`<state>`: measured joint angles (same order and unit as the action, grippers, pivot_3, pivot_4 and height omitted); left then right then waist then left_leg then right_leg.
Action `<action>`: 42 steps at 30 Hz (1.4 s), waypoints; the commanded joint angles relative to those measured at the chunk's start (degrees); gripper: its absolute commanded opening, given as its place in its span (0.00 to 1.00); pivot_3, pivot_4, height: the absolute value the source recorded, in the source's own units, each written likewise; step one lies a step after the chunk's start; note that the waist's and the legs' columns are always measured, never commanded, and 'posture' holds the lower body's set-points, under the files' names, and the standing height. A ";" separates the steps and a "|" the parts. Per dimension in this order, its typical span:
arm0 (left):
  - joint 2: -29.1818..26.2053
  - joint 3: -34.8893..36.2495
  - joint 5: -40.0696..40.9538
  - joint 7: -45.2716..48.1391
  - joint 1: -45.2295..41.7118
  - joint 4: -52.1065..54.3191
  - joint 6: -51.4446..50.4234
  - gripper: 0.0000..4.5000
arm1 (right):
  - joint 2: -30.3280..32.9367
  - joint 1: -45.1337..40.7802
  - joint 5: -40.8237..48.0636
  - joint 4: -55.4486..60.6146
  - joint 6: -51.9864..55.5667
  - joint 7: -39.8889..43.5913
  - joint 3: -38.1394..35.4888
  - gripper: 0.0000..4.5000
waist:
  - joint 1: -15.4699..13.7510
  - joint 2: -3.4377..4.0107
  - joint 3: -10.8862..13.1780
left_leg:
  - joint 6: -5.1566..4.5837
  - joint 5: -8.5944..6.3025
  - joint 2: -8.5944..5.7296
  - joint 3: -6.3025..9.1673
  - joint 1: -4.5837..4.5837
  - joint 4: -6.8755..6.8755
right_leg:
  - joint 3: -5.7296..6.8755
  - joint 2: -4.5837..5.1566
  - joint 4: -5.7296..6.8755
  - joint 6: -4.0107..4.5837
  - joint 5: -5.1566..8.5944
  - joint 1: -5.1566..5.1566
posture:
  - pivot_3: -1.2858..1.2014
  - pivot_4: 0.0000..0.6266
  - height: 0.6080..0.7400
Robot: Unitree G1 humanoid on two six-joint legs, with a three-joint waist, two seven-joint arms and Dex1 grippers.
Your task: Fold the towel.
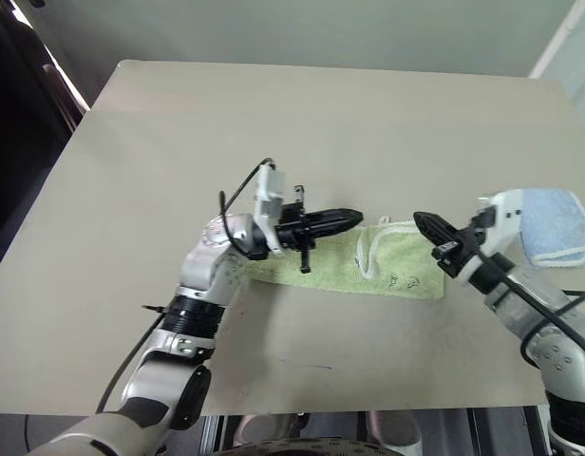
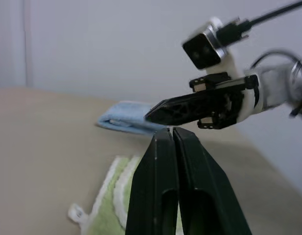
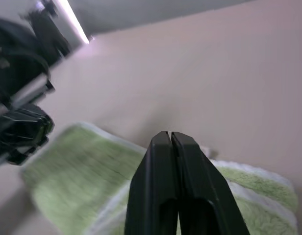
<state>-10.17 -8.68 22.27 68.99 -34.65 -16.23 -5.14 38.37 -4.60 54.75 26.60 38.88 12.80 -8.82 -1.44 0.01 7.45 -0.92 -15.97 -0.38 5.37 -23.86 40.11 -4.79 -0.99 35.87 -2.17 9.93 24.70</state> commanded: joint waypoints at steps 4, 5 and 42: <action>1.53 -3.03 -5.84 -2.20 -2.05 -4.57 5.61 0.01 | -1.91 -1.39 -11.78 -1.55 -1.60 1.11 5.25 0.01 | 0.03 0.04 0.01 | 0.02 0.05 0.01 0.00 0.01 -0.04 | 0.01 -0.01 0.01 0.03 -0.05 0.02 | 0.52 0.24 1.00; 1.73 -3.28 -6.40 -2.38 -2.23 -5.23 6.01 0.01 | -2.43 -1.40 -12.48 -1.52 -1.63 1.48 5.40 0.01 | 0.04 0.04 0.02 | 0.02 0.07 0.01 0.00 0.01 -0.03 | 0.01 -0.02 0.02 0.03 -0.05 0.02 | 0.52 0.24 1.00; 6.76 -10.66 -9.50 -3.52 -1.93 -2.67 -2.83 0.01 | -11.99 -2.84 -17.48 -2.03 0.22 4.16 0.28 0.01 | -0.06 0.11 0.02 | 0.06 0.18 -0.03 -0.01 0.02 -0.06 | -0.01 0.02 -0.17 -0.06 -0.17 -0.07 | 0.52 0.24 1.00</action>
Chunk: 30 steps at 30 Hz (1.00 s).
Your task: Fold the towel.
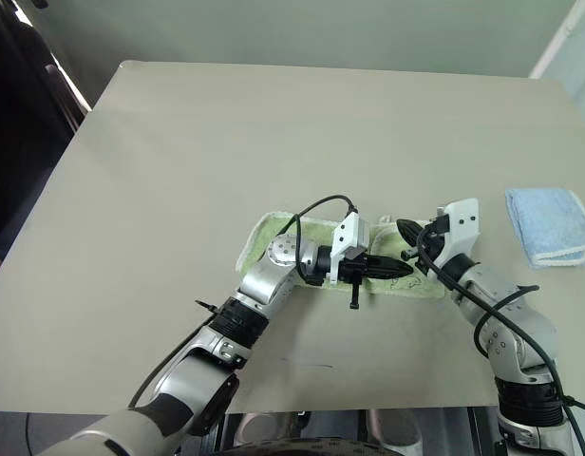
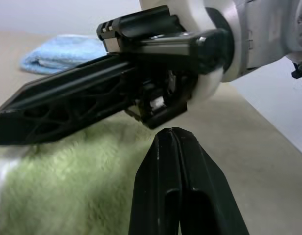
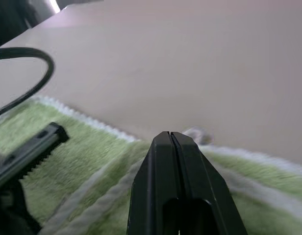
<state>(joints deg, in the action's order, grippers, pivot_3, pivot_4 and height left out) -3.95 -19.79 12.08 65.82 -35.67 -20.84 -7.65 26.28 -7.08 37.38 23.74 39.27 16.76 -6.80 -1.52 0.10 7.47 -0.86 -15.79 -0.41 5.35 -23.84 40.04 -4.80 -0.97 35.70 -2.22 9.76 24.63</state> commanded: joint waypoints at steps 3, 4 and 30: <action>0.40 -0.19 -0.25 0.03 -1.56 1.24 0.18 0.01 | -0.04 -0.81 0.13 0.87 0.02 0.13 -2.69 0.01 | 0.00 0.02 0.00 | -0.01 0.05 -0.01 0.00 0.00 0.02 | 0.00 0.00 0.02 0.01 -0.01 -0.01 | 0.52 0.24 1.00; 0.46 -0.20 -0.34 0.06 -1.78 1.03 0.33 0.01 | -0.01 -1.04 0.47 0.95 0.14 0.11 -3.27 0.01 | 0.00 0.02 0.00 | -0.02 0.06 -0.02 0.00 0.00 0.02 | -0.01 0.01 0.02 0.00 -0.01 -0.01 | 0.52 0.24 1.00; -5.42 -4.07 -8.90 -1.62 1.84 -5.44 2.55 0.01 | -1.86 3.57 -11.57 -12.04 -4.98 2.22 2.19 0.01 | 0.03 0.06 -0.03 | -0.10 0.06 -0.02 0.03 0.75 -0.08 | -0.02 0.01 -0.18 0.01 0.13 -0.87 | 0.52 0.24 1.00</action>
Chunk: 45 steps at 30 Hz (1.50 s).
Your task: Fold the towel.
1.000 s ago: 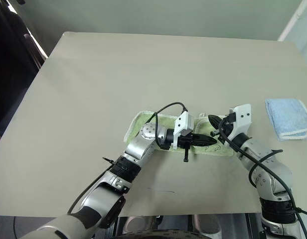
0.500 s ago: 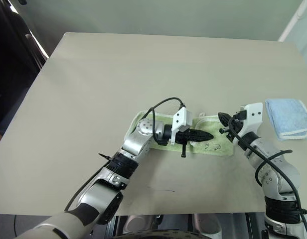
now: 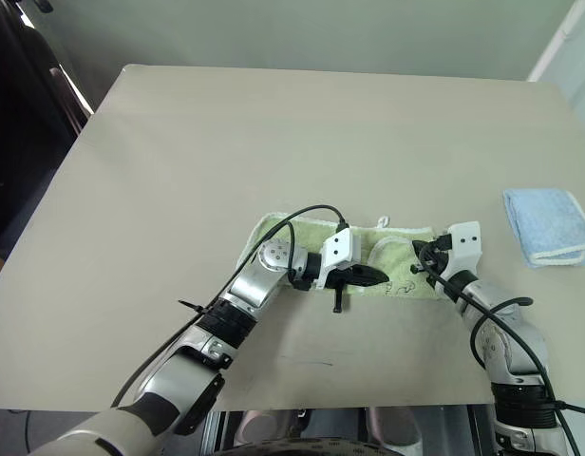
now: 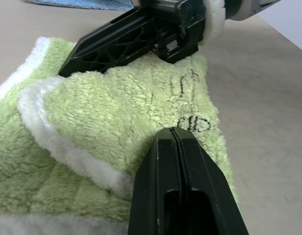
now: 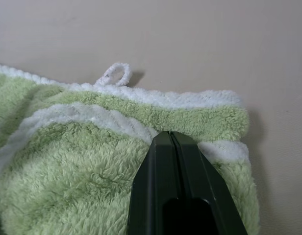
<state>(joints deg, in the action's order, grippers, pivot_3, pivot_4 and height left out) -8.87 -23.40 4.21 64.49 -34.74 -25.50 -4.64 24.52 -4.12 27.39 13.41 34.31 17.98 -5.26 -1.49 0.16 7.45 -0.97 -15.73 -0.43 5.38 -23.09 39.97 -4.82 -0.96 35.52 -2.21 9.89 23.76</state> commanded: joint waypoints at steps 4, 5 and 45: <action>-0.26 1.04 1.13 0.19 1.06 0.50 -2.72 0.01 | 0.57 0.19 -2.21 -2.16 -0.47 2.19 0.18 0.01 | 0.02 0.01 -0.01 | -0.01 -0.02 0.00 0.02 0.16 -0.03 | -0.01 -0.01 -0.16 0.24 0.27 -0.22 | 0.52 0.24 1.00; -0.20 1.53 2.03 0.47 1.06 1.15 -3.85 0.01 | 0.69 0.06 -2.19 -2.11 -0.52 2.50 -0.04 0.01 | 0.03 0.01 -0.01 | 0.00 -0.02 0.00 0.02 0.16 -0.03 | -0.01 -0.01 -0.17 0.27 0.25 -0.23 | 0.52 0.24 1.00; -36.56 41.31 41.28 -15.37 12.61 30.17 -83.59 1.00 | 11.25 -11.40 14.56 10.50 11.90 21.06 2.92 0.99 | 0.28 0.06 0.05 | 1.18 0.58 0.05 -0.05 -0.12 -1.18 | 0.00 -0.06 -0.35 0.51 0.40 0.60 | 0.52 0.24 1.00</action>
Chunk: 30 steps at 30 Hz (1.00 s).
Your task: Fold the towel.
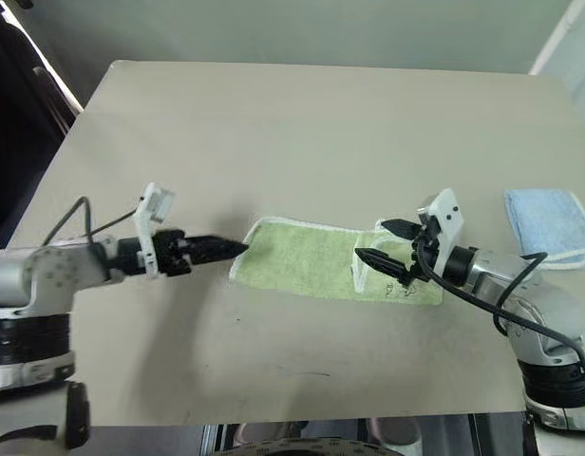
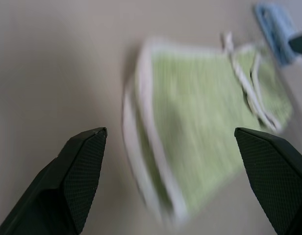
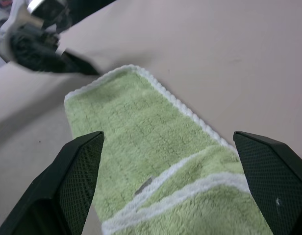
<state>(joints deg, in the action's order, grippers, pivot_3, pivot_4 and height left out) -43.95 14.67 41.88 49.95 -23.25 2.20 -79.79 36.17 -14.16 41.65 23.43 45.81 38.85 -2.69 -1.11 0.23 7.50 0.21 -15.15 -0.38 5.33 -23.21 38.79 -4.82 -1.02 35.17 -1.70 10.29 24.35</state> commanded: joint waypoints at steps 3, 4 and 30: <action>-3.55 6.05 8.71 -2.35 3.95 1.29 -12.68 1.00 | -0.88 -2.17 0.27 -0.21 1.53 -0.16 1.05 0.99 | -0.04 -0.05 -0.02 | 0.04 0.02 0.01 0.01 0.04 -0.02 | 0.03 0.00 0.13 0.13 0.05 0.04 | 0.52 0.24 1.00; -4.04 6.60 10.50 -3.24 4.52 0.36 -12.71 1.00 | -1.08 -2.39 0.27 -0.36 1.70 -0.22 1.11 0.99 | -0.02 -0.05 -0.02 | 0.08 0.04 0.02 0.02 0.04 -0.02 | 0.03 -0.01 0.22 0.21 0.09 0.08 | 0.52 0.24 1.00; 11.66 13.07 36.54 -43.03 -3.40 -21.21 -12.71 1.00 | -4.80 -2.50 -1.15 -1.84 3.19 -6.33 -1.34 0.99 | -1.65 0.05 0.00 | 0.17 0.59 -0.59 0.43 1.25 -0.56 | -0.18 0.07 0.82 0.68 0.17 -0.82 | 0.52 0.24 1.00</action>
<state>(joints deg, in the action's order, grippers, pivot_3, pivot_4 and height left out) -32.30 29.11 77.18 7.21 -26.14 -18.15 -92.18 31.43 -16.42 40.23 19.94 49.29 32.92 -2.06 -2.76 0.27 7.50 0.39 -14.50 -0.97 5.78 -21.97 38.17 -5.00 -0.96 35.99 -1.01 10.44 23.56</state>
